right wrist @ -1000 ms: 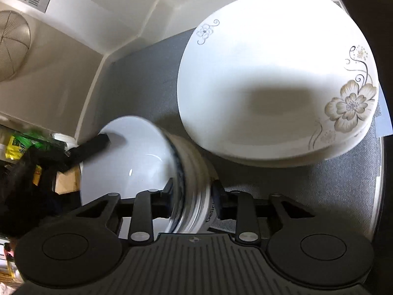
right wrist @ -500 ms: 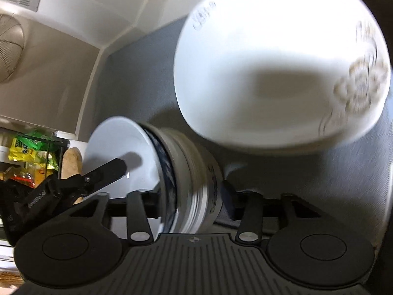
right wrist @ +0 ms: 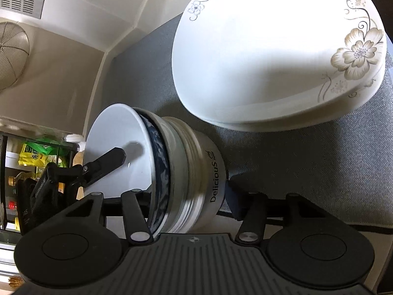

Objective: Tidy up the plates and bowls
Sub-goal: 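Carry the bowl stack toward the floral plate stack with both grippers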

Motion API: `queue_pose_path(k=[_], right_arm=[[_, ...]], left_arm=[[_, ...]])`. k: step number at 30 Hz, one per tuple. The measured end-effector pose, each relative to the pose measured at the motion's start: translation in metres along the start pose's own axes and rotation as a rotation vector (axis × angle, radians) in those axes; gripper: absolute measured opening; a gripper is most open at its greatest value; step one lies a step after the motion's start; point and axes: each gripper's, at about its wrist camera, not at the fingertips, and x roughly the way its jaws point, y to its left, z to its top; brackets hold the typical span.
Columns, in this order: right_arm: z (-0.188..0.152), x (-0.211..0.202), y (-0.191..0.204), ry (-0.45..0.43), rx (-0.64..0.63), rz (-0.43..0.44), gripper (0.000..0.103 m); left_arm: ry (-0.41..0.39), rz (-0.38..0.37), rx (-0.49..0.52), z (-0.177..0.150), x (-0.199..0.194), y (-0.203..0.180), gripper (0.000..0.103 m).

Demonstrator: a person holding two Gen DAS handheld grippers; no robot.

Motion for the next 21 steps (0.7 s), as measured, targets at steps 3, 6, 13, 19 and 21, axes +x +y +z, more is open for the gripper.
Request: queue_pose_path(k=[3, 6, 13, 19, 21], right_arm=[[-0.001, -0.002, 0.004, 0.000, -0.009, -0.006, 0.056], [0.000, -0.004, 0.007, -0.002, -0.015, -0.004, 0.056], [0.009, -0.015, 0.020, -0.015, -0.050, -0.004, 0.056], [0.019, -0.026, 0.023, -0.040, -0.063, -0.003, 0.056], [0.023, -0.030, 0.023, -0.047, -0.063, -0.001, 0.056]], left_arm=[[-0.010, 0.000, 0.008, -0.004, -0.003, -0.001, 0.088], [-0.017, -0.013, 0.000, -0.003, -0.009, -0.002, 0.088], [-0.041, -0.003, 0.008, 0.003, -0.025, -0.018, 0.088], [-0.050, -0.003, 0.020, 0.013, -0.026, -0.036, 0.088], [-0.050, -0.002, 0.031, 0.015, -0.024, -0.043, 0.088]])
